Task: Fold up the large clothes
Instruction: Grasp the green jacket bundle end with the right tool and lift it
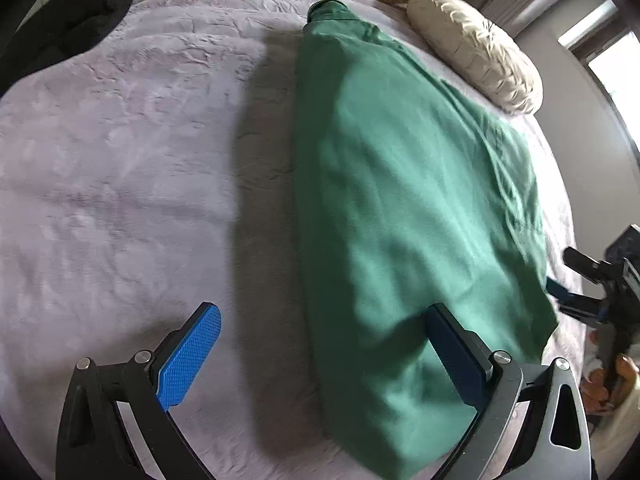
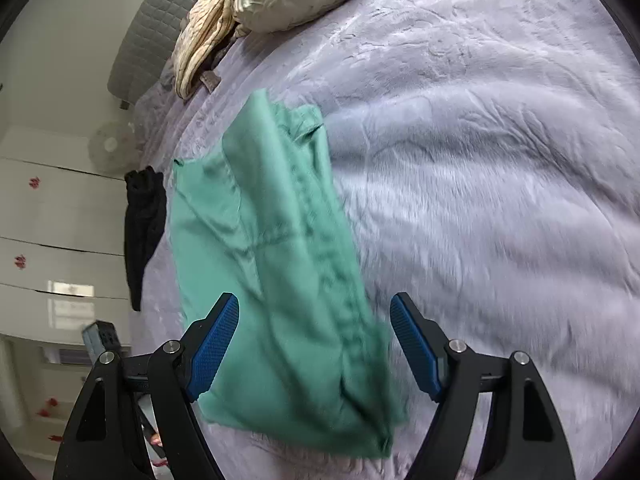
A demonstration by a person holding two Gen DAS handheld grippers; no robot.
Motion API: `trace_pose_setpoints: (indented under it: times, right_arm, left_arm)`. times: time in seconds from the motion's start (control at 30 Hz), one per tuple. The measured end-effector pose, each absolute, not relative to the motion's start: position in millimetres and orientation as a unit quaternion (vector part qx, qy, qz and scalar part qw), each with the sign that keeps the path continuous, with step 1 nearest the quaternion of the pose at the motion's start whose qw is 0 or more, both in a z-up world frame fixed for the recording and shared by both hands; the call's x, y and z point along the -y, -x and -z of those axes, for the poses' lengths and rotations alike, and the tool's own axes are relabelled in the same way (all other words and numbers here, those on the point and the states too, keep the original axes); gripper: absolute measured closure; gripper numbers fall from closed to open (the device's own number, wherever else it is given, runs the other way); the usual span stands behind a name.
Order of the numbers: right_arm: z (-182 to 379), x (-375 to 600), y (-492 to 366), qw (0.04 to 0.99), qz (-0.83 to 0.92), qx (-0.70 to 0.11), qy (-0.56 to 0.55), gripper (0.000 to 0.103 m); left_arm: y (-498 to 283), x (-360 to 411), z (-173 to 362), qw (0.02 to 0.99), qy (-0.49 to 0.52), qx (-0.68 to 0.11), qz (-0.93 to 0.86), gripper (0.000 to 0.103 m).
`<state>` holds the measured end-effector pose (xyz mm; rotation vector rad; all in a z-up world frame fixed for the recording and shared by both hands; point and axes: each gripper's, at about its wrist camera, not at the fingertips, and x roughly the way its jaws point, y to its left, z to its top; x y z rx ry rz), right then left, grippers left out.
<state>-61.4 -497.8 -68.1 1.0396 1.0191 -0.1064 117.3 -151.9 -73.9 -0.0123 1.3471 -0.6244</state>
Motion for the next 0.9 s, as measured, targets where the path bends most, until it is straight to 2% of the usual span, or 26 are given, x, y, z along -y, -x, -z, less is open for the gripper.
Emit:
trace_pose_setpoints:
  times: [0.17, 0.27, 0.4, 0.43, 0.57, 0.6, 0.63, 0.67, 0.7, 0.73, 0.77, 0.8, 0.9]
  right_arm:
    - [99, 518, 33, 0.714, -0.012, -0.446, -0.54, 0.022]
    - [112, 517, 7, 0.704, -0.041, -0.459, -0.541, 0.022]
    - [110, 507, -23, 0.708, -0.084, -0.457, -0.532, 0.02]
    - [111, 504, -28, 0.709, -0.089, -0.458, -0.529, 0.016]
    - [132, 506, -37, 0.697, -0.08, -0.457, -0.547, 0.015]
    - [136, 509, -37, 0.692, -0.079, -0.449, -0.56, 0.015]
    - [139, 511, -37, 0.685, -0.078, -0.442, -0.574, 0.018]
    - [141, 512, -37, 0.678, -0.078, -0.435, -0.587, 0.035]
    - [145, 512, -38, 0.67, -0.078, -0.436, -0.596, 0.05]
    - [147, 511, -37, 0.668, -0.081, -0.432, -0.601, 0.064]
    - [146, 510, -35, 0.667, -0.086, -0.422, -0.607, 0.074]
    - [145, 510, -33, 0.666, -0.091, -0.415, -0.613, 0.077]
    - [132, 503, -30, 0.659, -0.121, -0.379, -0.639, 0.082]
  left_arm:
    - [-130, 159, 92, 0.712, 0.06, -0.632, 0.3, 0.001]
    - [-134, 169, 100, 0.696, 0.08, -0.641, 0.313, 0.001]
    - [-132, 192, 106, 0.681, 0.075, -0.647, 0.333, 0.001]
    - [-131, 196, 109, 0.68, 0.069, -0.65, 0.334, 0.001]
    - [-131, 209, 113, 0.679, 0.052, -0.651, 0.335, 0.001]
    - [-132, 210, 112, 0.678, 0.05, -0.651, 0.337, 0.004]
    - [-131, 212, 110, 0.68, 0.049, -0.647, 0.342, 0.009]
    - [-130, 214, 107, 0.684, 0.047, -0.642, 0.344, 0.016]
    - [-128, 213, 102, 0.69, 0.046, -0.634, 0.347, 0.028]
    - [-127, 212, 98, 0.693, 0.045, -0.628, 0.35, 0.033]
    - [-126, 210, 93, 0.696, 0.046, -0.623, 0.353, 0.043]
    - [-126, 207, 87, 0.697, 0.051, -0.618, 0.36, 0.05]
    - [-127, 204, 71, 0.696, 0.055, -0.608, 0.377, 0.057]
